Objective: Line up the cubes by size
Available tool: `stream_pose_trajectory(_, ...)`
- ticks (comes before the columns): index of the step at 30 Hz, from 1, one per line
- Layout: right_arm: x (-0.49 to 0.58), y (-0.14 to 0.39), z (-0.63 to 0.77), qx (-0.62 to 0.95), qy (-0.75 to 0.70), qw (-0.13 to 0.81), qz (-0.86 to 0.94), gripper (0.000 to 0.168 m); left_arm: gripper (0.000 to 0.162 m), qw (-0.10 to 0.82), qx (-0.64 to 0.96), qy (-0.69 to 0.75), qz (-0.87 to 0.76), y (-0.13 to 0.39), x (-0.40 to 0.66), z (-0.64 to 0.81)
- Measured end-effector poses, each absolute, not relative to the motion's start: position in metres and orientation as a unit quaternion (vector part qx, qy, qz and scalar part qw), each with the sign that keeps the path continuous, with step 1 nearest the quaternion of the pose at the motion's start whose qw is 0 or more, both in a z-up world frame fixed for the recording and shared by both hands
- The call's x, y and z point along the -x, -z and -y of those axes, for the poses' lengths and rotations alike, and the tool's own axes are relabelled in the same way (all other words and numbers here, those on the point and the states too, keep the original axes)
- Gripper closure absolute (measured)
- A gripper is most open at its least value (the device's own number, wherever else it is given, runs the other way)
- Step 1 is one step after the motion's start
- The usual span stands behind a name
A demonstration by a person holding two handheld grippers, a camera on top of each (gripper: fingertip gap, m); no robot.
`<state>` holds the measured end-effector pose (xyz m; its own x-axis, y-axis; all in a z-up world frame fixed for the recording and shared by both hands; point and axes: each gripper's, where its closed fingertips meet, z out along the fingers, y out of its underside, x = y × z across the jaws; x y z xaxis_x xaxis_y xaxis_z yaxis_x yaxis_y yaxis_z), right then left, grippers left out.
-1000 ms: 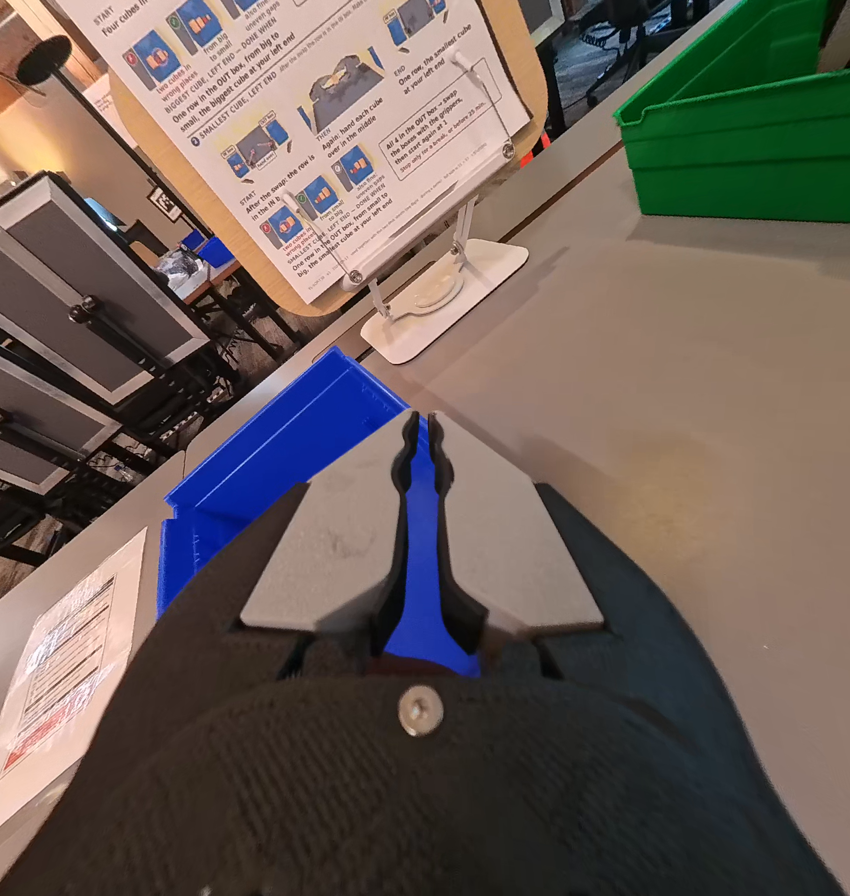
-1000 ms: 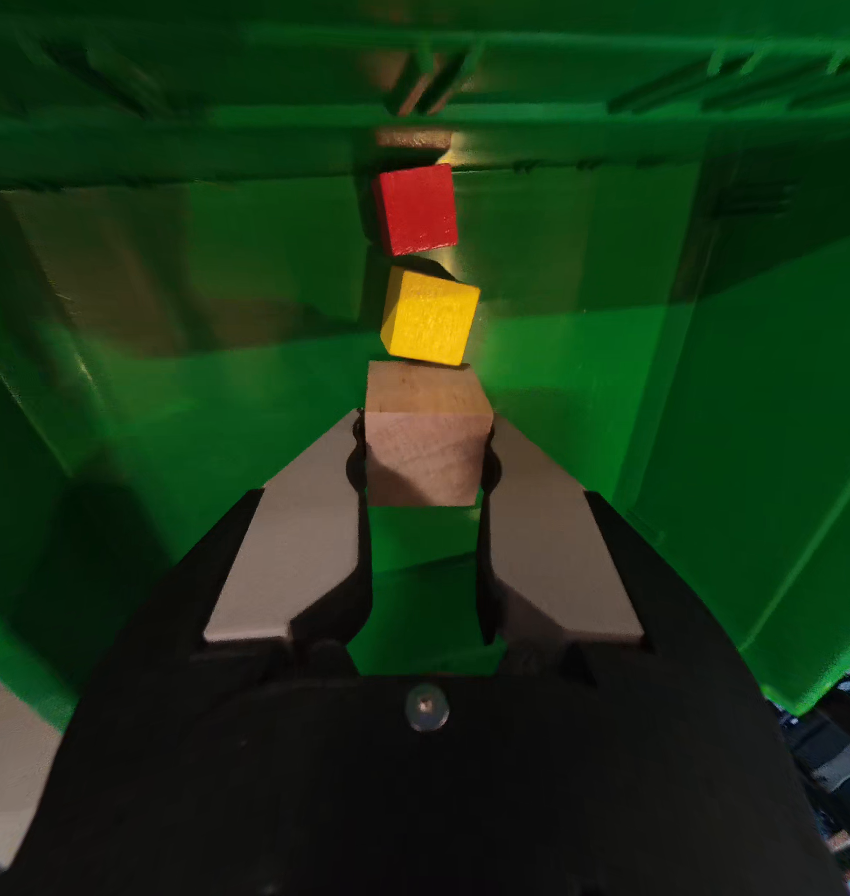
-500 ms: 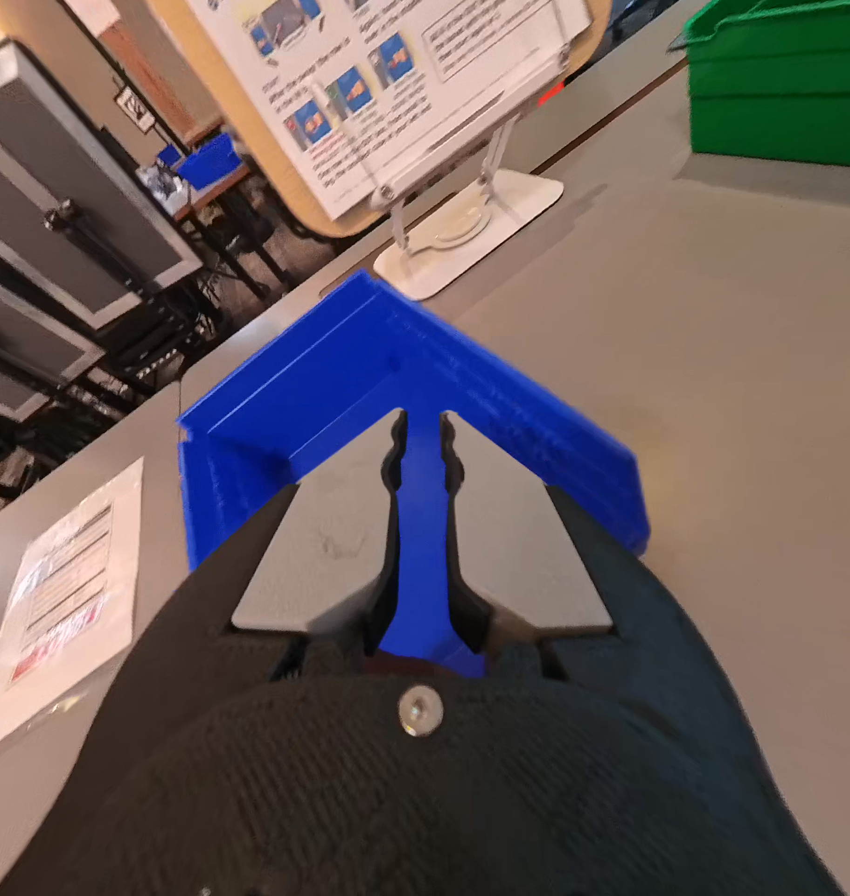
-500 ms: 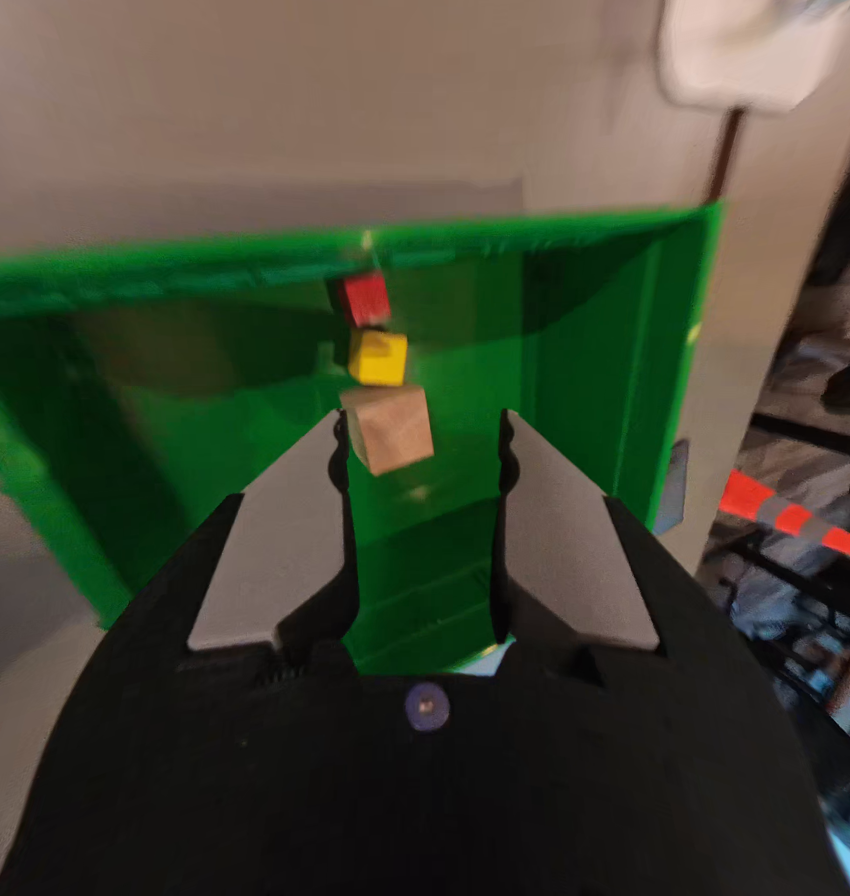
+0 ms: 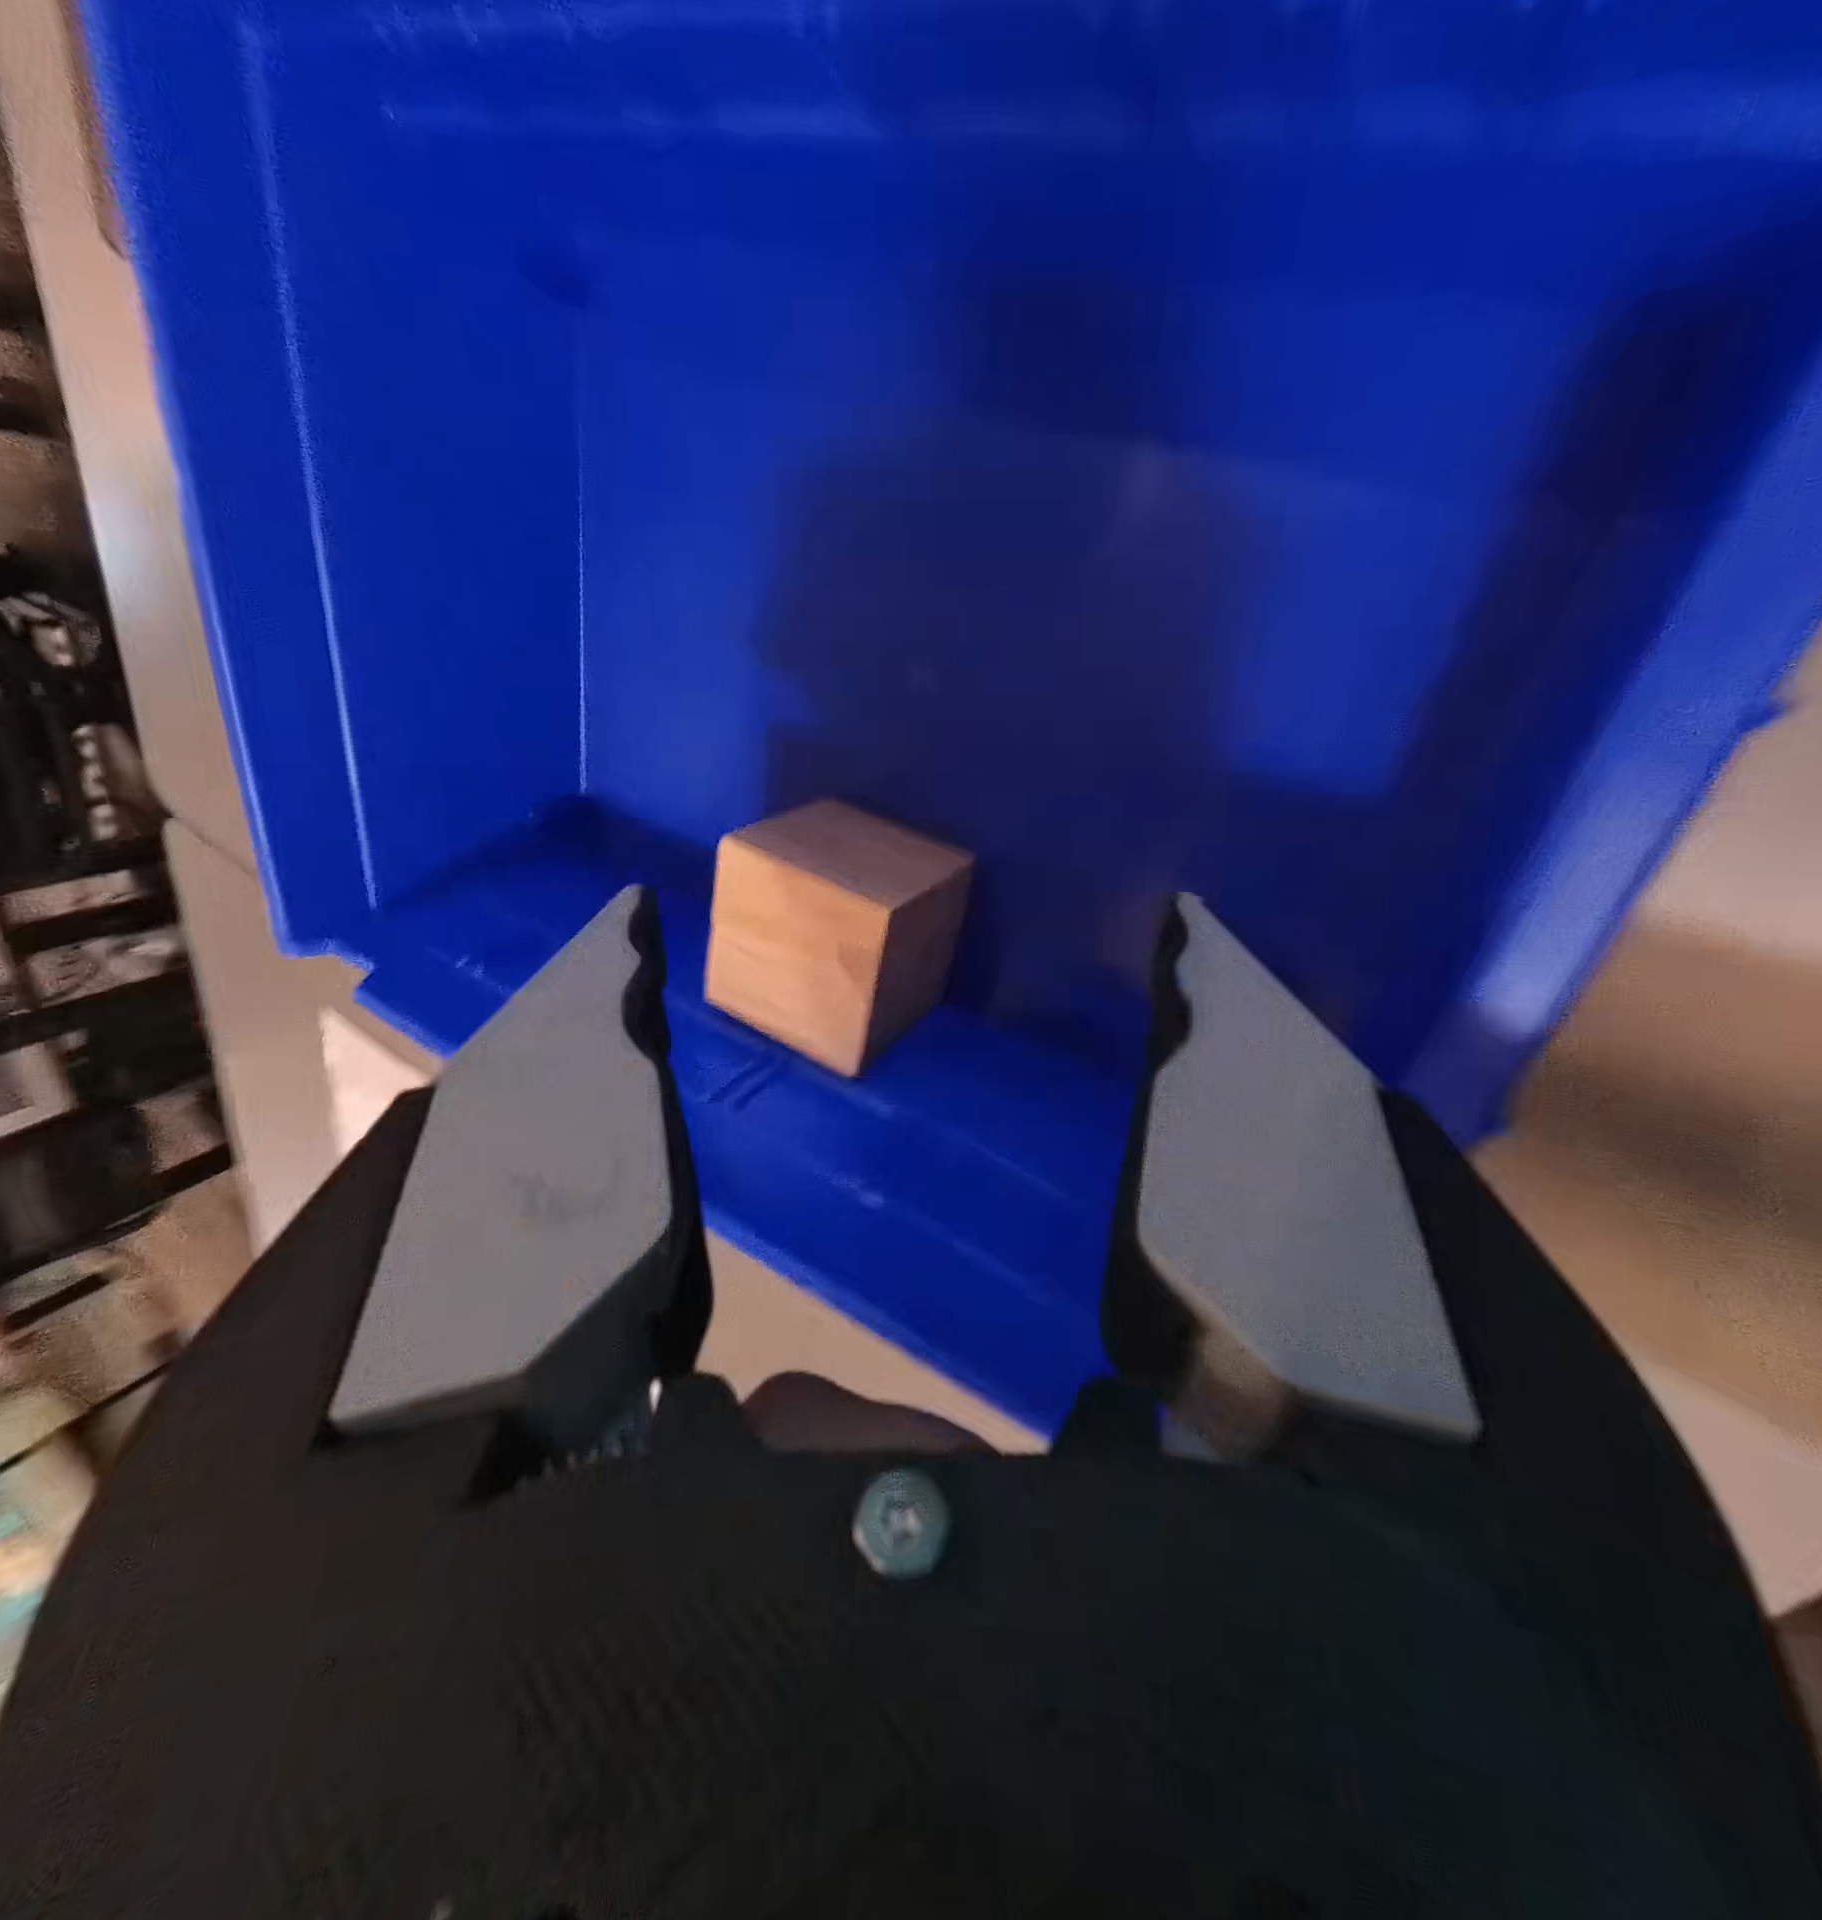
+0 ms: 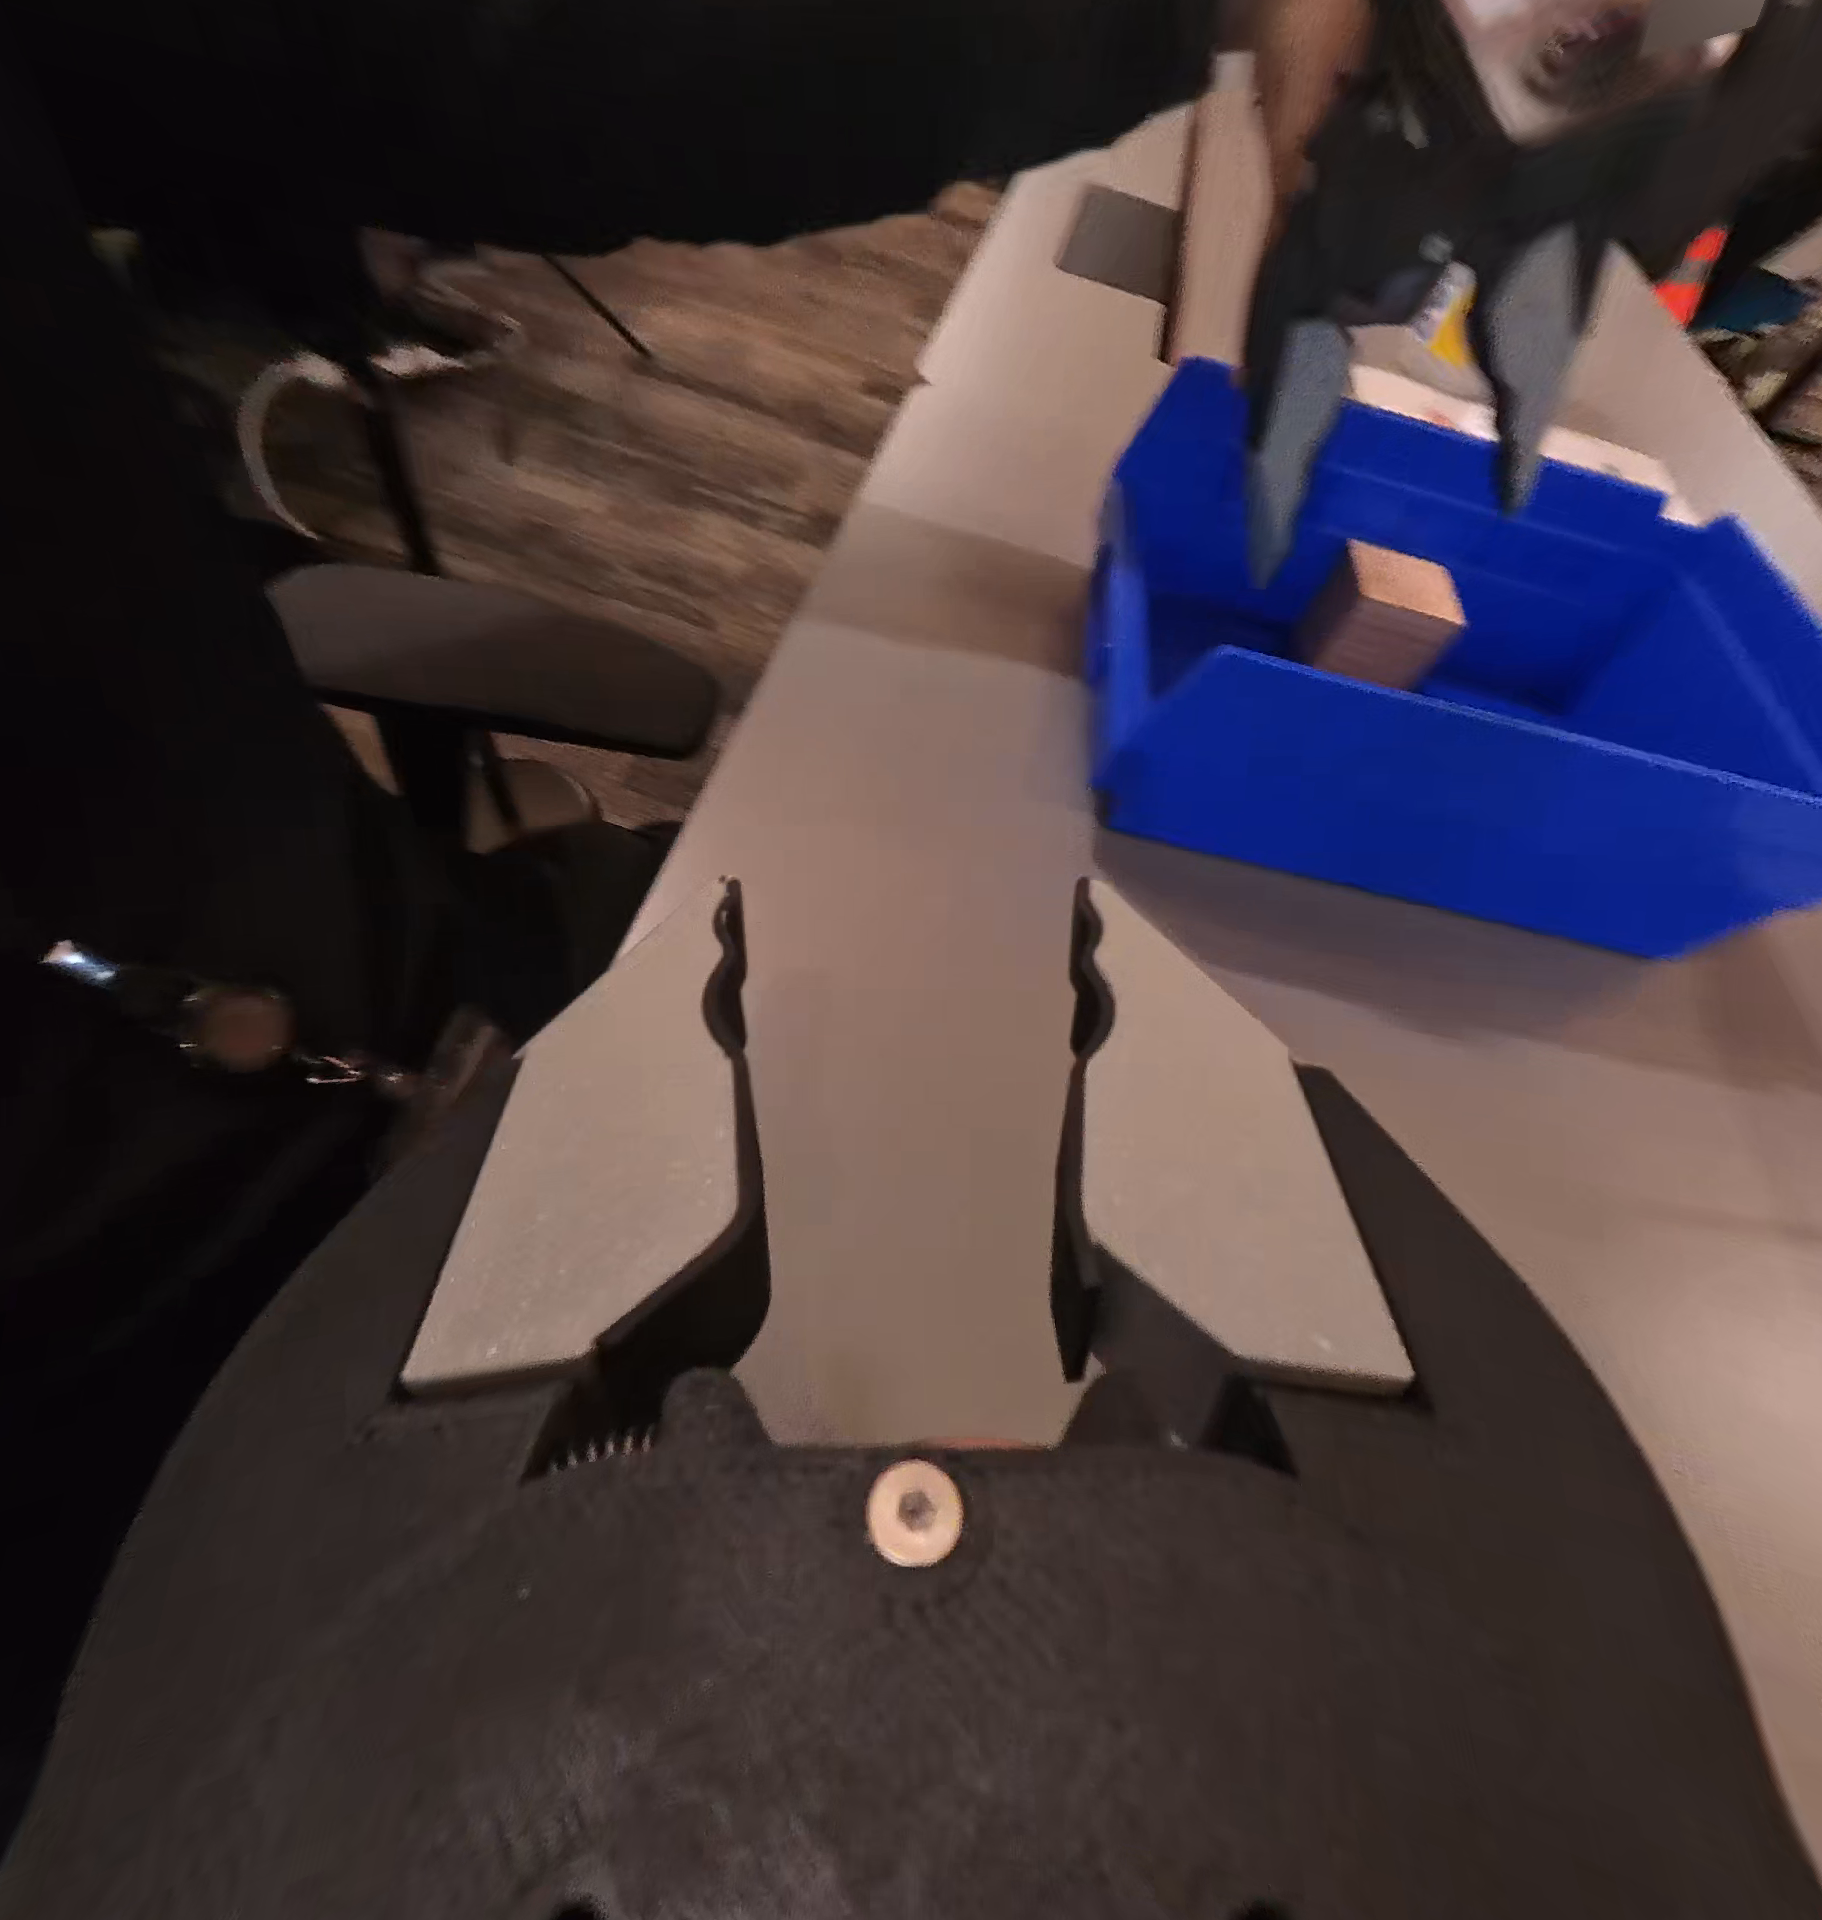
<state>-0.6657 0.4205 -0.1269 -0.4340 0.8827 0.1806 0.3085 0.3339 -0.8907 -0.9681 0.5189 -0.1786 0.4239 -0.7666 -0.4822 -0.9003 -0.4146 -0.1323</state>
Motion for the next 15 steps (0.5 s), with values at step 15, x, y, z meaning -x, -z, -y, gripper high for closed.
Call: stream_pose_trajectory(15,0.658,0.141,-0.424,0.42,-0.47,0.308,0.712,0.117,0.096,-0.029,0.806,-0.185,-0.561,0.242,1.02,-0.549)
